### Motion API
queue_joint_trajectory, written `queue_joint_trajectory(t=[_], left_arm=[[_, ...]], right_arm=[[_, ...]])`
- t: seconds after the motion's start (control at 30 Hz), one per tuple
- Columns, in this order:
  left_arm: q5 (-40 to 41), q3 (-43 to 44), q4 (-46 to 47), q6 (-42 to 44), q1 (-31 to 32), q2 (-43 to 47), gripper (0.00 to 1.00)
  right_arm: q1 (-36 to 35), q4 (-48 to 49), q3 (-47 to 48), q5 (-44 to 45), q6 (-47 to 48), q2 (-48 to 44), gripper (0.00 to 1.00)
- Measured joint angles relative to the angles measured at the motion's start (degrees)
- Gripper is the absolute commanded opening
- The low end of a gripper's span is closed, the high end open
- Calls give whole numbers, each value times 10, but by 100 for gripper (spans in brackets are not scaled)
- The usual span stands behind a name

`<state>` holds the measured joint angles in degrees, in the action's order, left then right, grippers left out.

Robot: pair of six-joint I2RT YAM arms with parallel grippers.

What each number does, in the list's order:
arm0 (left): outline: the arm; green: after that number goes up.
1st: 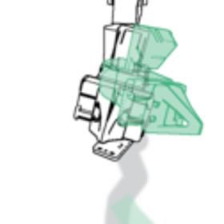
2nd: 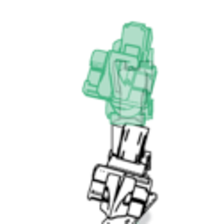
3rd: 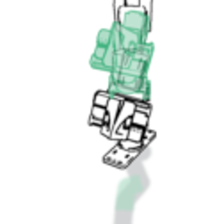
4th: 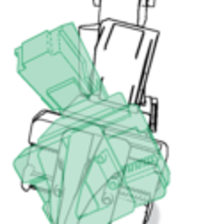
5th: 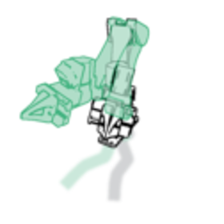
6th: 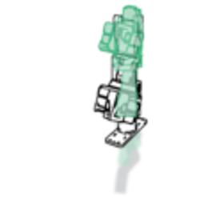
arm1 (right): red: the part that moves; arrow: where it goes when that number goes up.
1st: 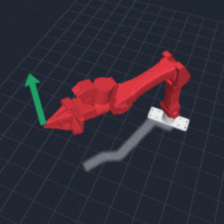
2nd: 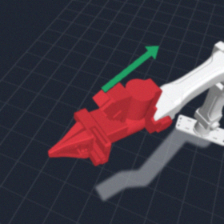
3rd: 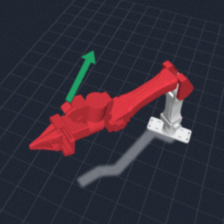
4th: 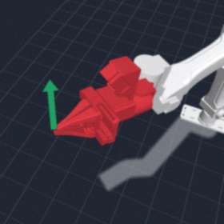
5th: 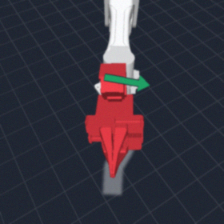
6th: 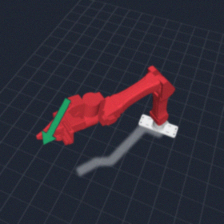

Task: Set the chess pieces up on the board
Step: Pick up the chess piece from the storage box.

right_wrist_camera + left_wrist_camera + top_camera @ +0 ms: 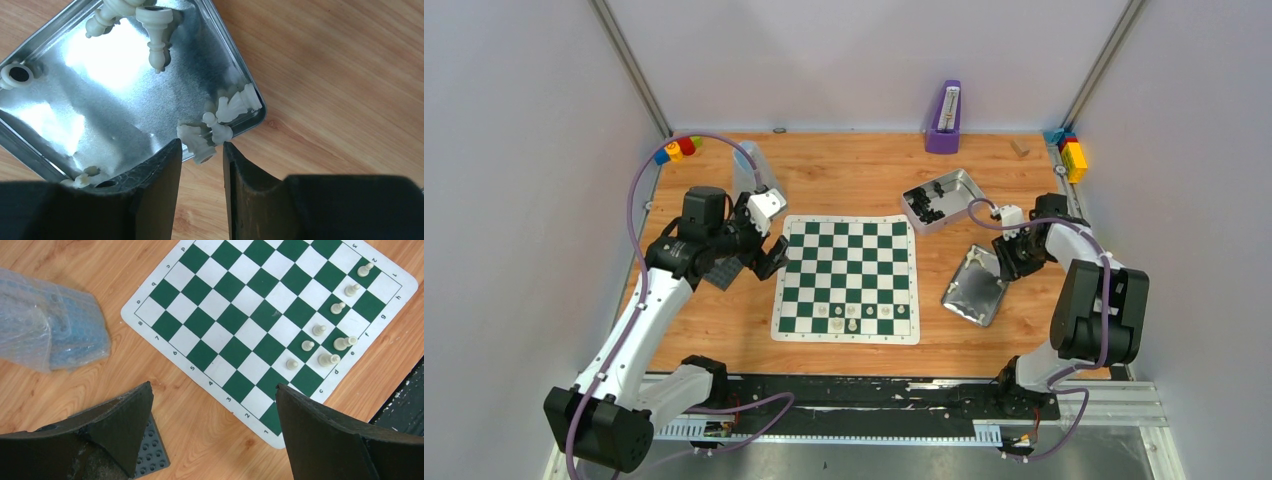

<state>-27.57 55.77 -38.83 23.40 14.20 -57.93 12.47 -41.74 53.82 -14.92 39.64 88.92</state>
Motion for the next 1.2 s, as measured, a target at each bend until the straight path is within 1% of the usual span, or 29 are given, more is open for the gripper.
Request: queue_joint_trajectory(t=[0.27,0.43,0.67,0.77,1.03,1.2], left_arm=[[0,0,0,0,0,0,100],[0,0,0,0,0,-3,100],[0,0,0,0,0,-4,100],[0,0,0,1,0,-4,100],[-7,0,1,1,0,-24,100],[-36,0,9,-3,0,-55,99]], right_arm=[[0,6,0,5,8,10,28],[0,7,0,5,10,10,20],[0,2,1,-2,10,10,5],[0,-12,6,-11,10,10,0],[-1,-63,24,-77,10,-7,0],[-18,-88,25,-143,7,-24,0]])
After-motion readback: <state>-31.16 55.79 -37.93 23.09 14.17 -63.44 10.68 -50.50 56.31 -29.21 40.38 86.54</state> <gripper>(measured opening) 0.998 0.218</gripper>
